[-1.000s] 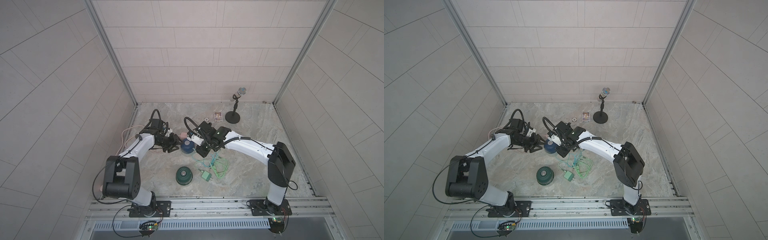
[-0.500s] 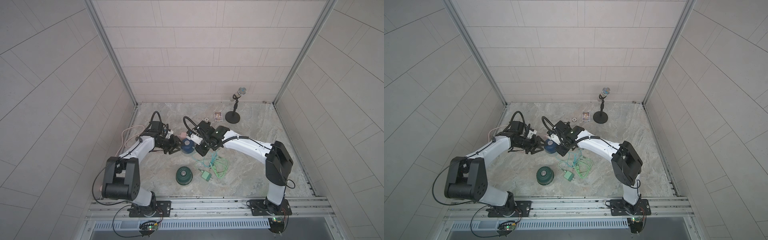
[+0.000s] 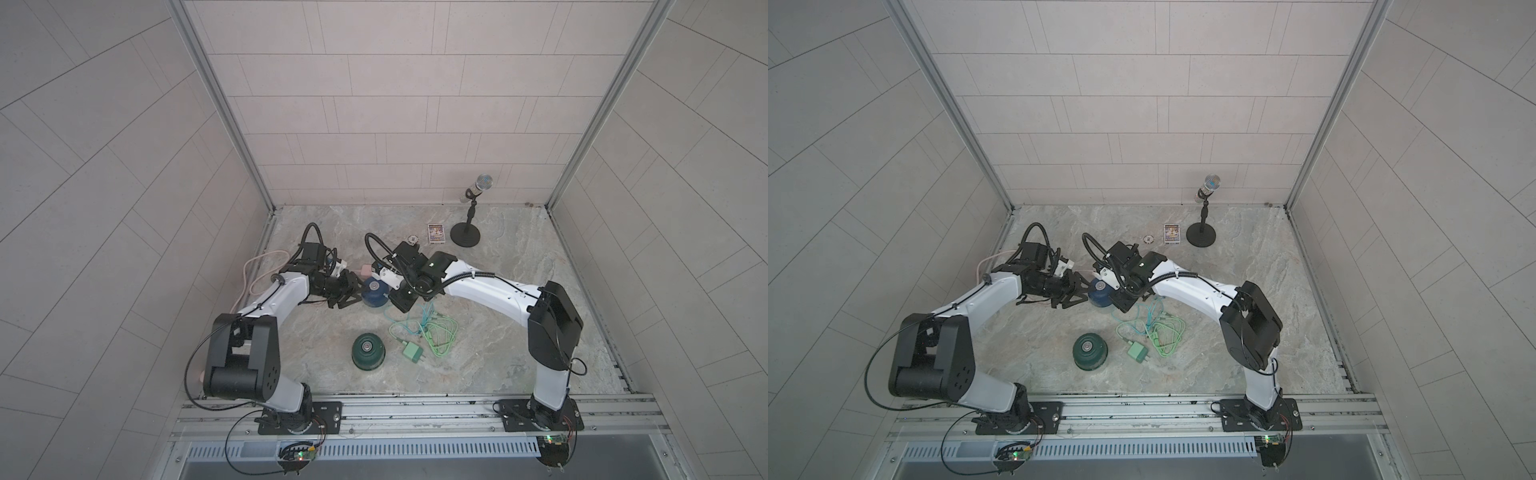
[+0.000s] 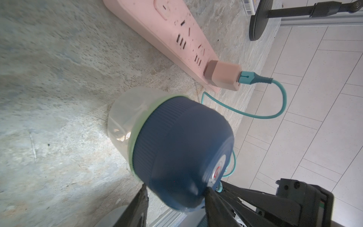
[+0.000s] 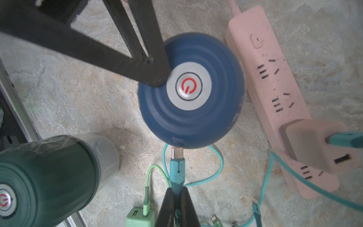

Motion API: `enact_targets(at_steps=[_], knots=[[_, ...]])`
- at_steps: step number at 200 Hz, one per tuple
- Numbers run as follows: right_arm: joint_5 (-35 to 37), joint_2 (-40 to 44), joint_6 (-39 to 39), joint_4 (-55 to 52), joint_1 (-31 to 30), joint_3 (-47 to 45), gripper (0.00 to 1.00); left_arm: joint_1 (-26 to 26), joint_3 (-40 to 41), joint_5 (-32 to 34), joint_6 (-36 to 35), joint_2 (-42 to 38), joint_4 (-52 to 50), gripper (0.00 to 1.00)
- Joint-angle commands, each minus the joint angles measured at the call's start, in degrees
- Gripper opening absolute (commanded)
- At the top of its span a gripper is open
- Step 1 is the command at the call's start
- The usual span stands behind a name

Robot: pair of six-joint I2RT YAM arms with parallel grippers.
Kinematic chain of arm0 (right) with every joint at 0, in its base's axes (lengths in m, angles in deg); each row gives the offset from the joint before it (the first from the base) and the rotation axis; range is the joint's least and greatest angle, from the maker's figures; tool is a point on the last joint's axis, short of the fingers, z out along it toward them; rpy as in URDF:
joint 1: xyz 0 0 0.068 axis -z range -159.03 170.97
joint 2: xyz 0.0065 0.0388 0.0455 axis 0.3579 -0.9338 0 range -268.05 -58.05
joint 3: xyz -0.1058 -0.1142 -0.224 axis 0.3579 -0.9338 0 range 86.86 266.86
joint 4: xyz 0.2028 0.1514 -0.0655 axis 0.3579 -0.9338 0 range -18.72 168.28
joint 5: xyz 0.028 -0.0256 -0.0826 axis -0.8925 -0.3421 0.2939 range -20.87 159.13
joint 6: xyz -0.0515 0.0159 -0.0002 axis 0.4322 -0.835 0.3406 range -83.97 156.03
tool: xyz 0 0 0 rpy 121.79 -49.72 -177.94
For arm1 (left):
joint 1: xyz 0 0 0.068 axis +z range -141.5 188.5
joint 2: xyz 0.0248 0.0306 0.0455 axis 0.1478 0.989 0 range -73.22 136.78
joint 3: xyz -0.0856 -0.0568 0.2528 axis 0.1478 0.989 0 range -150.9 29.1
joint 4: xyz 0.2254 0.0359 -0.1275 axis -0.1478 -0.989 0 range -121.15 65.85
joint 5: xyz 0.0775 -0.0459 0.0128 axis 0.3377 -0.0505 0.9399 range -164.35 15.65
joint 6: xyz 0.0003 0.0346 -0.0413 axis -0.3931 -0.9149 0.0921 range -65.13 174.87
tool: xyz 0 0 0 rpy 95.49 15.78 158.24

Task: Charge the cordless meat grinders
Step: Insert the charging cable into the cordless meat grinder.

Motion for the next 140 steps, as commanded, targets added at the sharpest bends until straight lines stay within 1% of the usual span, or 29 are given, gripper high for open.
enact_targets(at_steps=[1,71,140], knots=[[0.15,-1.54,0.87,-0.66,-0.55,1.10,0.07,-0.39,2.06,3.61,-0.53,0.73,-3.09,0.48],[1.85,-1.68,1.30,-0.73,-1.03,2.01,0.06,-0.59,2.35,3.39,-0.57,0.97,-3.09,0.48],[8.12,-2.33,2.58,-2.30,-3.09,3.29,0.05,-0.56,2.35,3.31,-0.65,1.09,-3.09,0.48]])
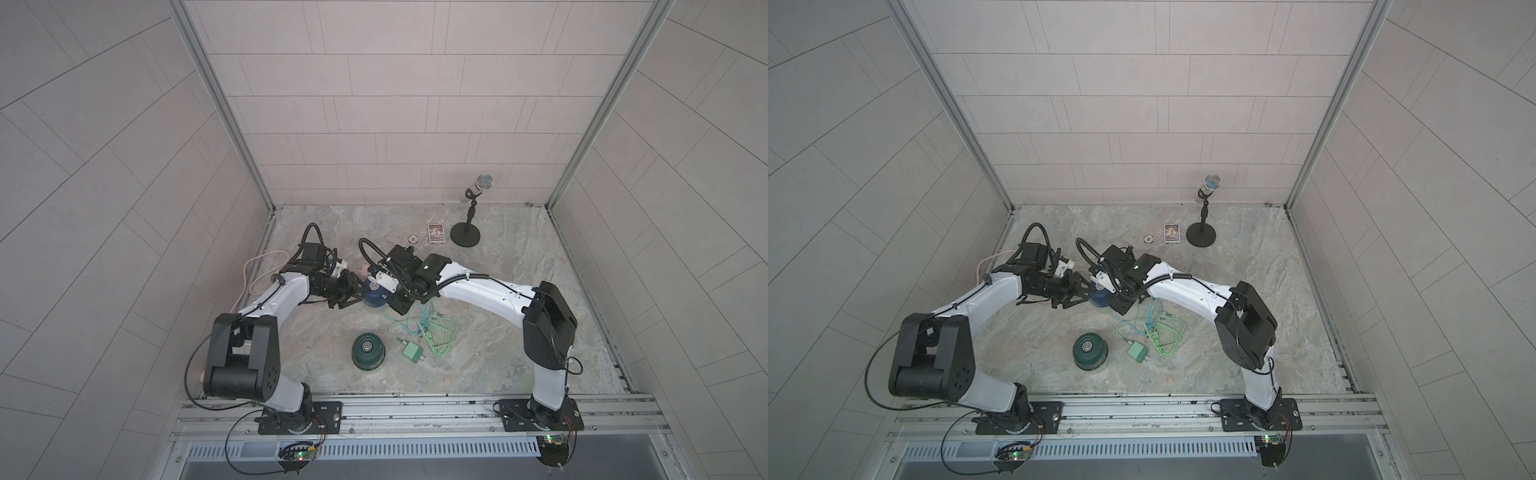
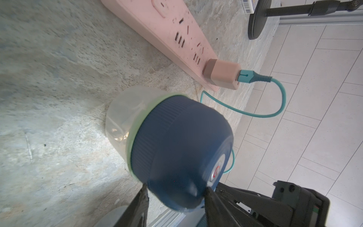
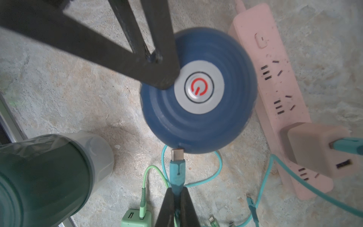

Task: Charge the cordless meat grinders
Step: Insert the charging cable into the cordless meat grinder.

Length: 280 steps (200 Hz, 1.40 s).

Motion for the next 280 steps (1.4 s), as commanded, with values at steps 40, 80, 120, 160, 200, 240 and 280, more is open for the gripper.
enact_targets(at_steps=[40,80,120,160,200,240,280], knots=[[7.75,-1.28,1.70,-2.44,-1.62,2.55,0.04,-0.48,2.13,3.81,-0.81,1.26,-3.49,0.48],[9.94,-1.99,2.31,-3.84,-1.71,3.12,0.04,-0.46,2.15,3.84,-0.94,1.42,-3.31,0.47],[10.98,-3.53,3.13,-5.25,-2.31,4.70,0.04,-0.43,2.15,3.65,-0.76,1.38,-3.13,0.47],[12.57,-4.27,2.80,-5.55,-3.45,6.32,0.04,-0.68,2.58,3.63,-0.34,1.35,-3.05,0.47],[12.86,-5.97,-1.32,-9.33,-3.81,10.85,0.04,-1.47,3.46,3.28,1.03,0.83,-1.52,0.47],[11.51,-7.44,-2.76,-10.35,-3.81,13.25,0.04,-2.34,3.81,3.03,1.33,0.95,-1.11,0.47],[10.72,-8.46,-5.40,-9.68,-3.81,15.16,0.04,-3.14,4.39,2.67,2.02,0.67,-0.26,0.47]])
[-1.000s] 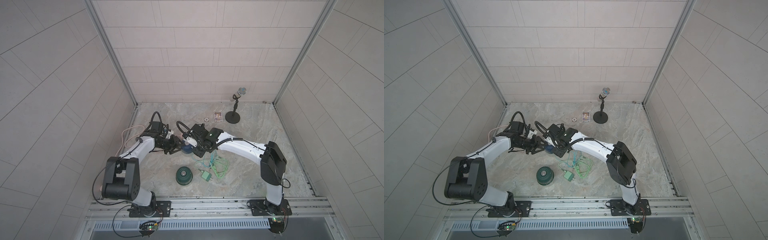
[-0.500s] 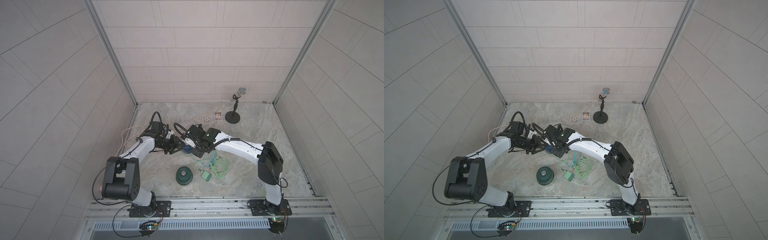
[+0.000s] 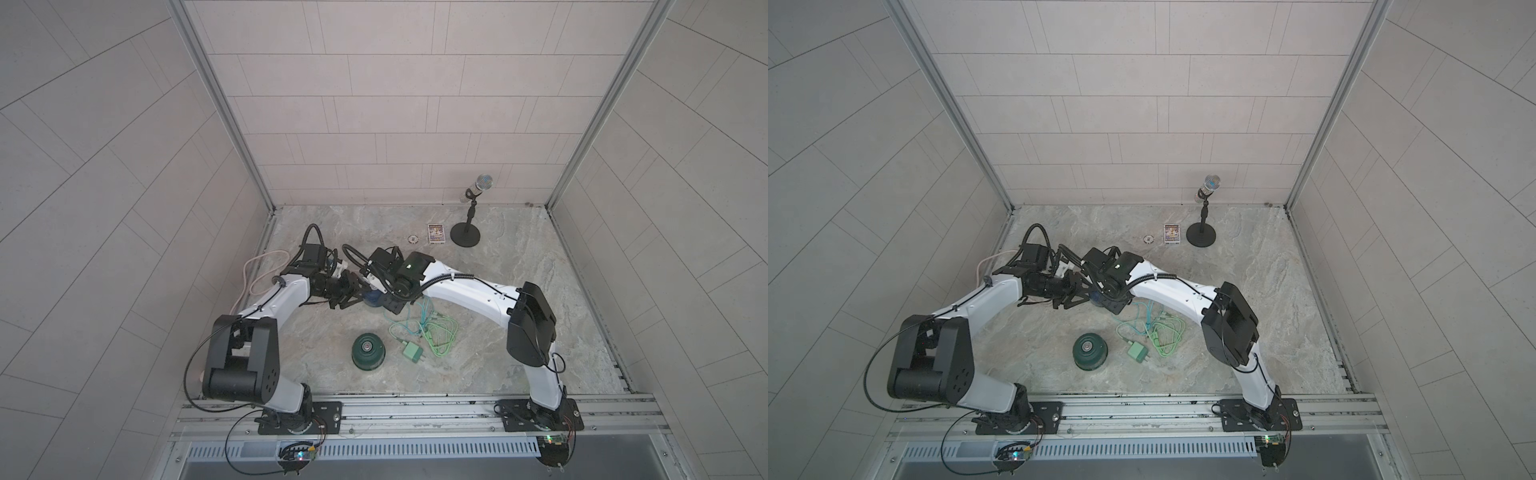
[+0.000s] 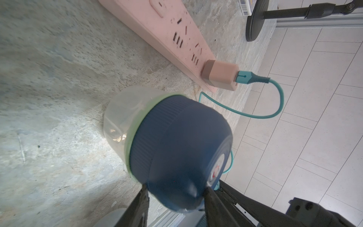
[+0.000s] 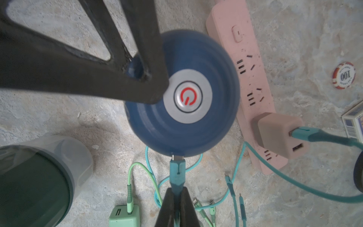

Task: Charge the cordless meat grinders
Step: Insert the charging cable into the cordless meat grinder.

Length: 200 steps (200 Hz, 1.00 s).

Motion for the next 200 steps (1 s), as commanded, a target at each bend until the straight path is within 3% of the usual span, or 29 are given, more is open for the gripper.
enact_targets(at_steps=[1,135,200], knots=[[-0.66,-1.81,-2.38,2.63,-0.34,2.47,0.04,-2.30,3.08,2.84,-0.19,1.27,-2.81,0.46],[-1.63,-4.86,-4.30,0.98,-0.34,6.71,0.06,-3.27,4.95,1.88,1.58,0.28,-0.51,0.45],[-1.11,-5.39,-3.94,0.97,-0.16,7.91,0.19,-3.42,4.85,1.65,1.75,-0.30,-0.63,0.45]])
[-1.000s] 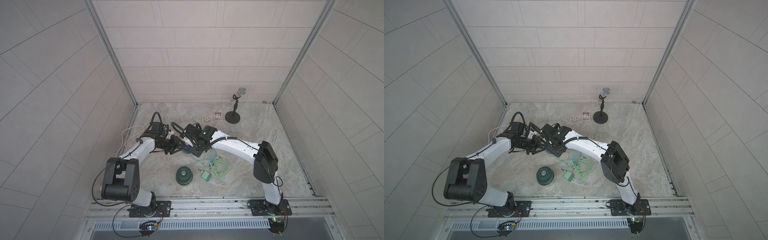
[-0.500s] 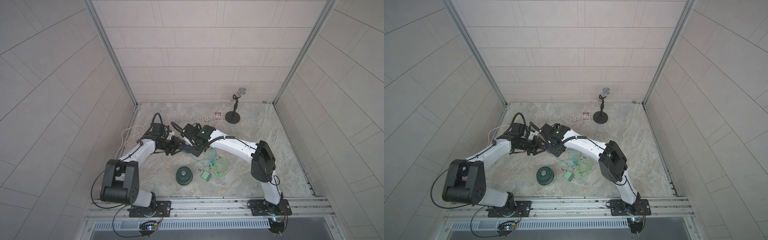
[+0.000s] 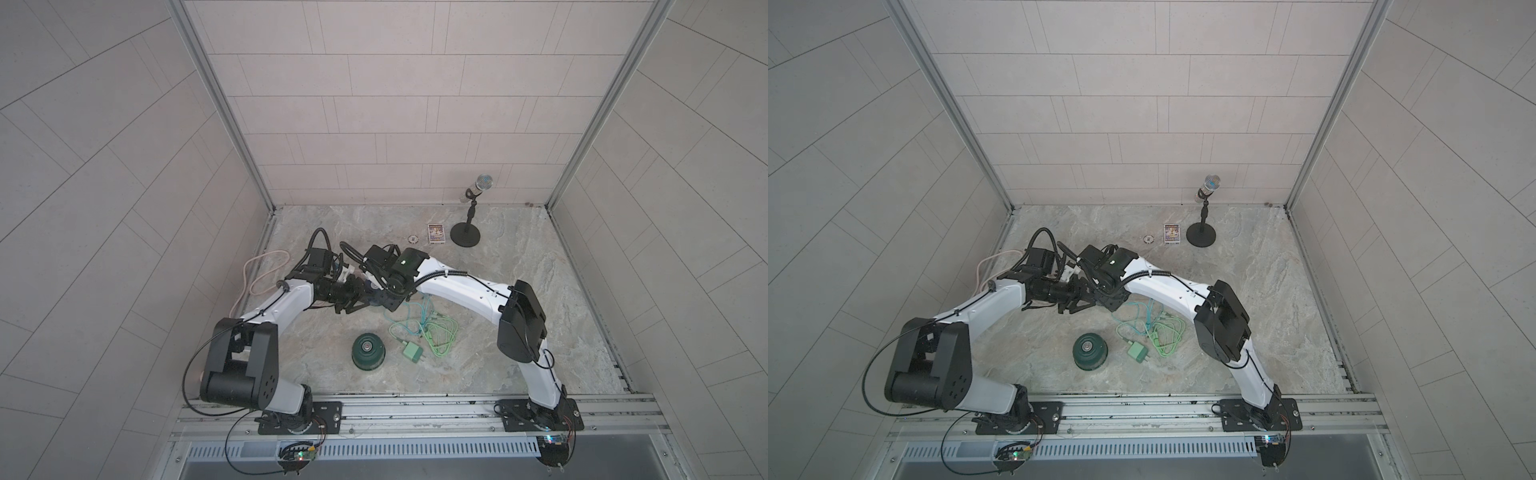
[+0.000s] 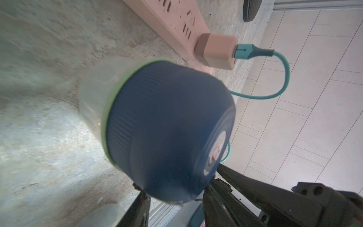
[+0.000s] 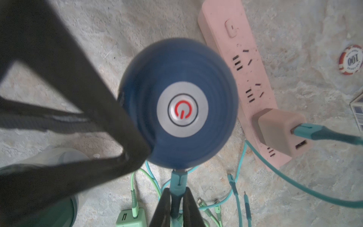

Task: Charge the cordless meat grinders
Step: Insert the charging cable into the cordless meat grinder.

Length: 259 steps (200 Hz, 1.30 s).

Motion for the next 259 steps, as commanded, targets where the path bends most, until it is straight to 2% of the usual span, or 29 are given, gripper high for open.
enact_targets(at_steps=[1,77,123,188,199,233,259], knots=[[-0.97,-1.28,0.42,3.93,-0.43,1.93,0.20,-0.48,1.95,3.94,-0.28,1.26,-2.56,0.45],[1.00,0.99,0.94,1.89,0.28,1.79,0.40,-0.35,-0.48,5.04,-1.85,-1.54,-7.30,0.46],[0.78,4.67,0.78,1.80,1.04,0.95,0.51,0.11,-4.99,6.49,-3.11,-3.72,-11.59,0.47],[0.32,13.70,-0.87,3.99,5.17,-6.16,0.57,1.62,-10.70,10.96,-7.92,-6.70,-18.75,0.53],[0.10,15.68,-1.85,4.69,6.46,-8.44,0.60,1.87,-11.02,11.33,-7.90,-7.07,-18.78,0.55],[-1.46,22.70,-3.20,7.43,11.02,-16.61,0.66,1.99,-12.36,12.86,-7.57,-8.78,-17.92,0.76],[-2.07,28.12,-4.74,9.66,14.52,-24.30,0.69,1.99,-12.42,13.05,-7.93,-9.08,-17.58,0.80]])
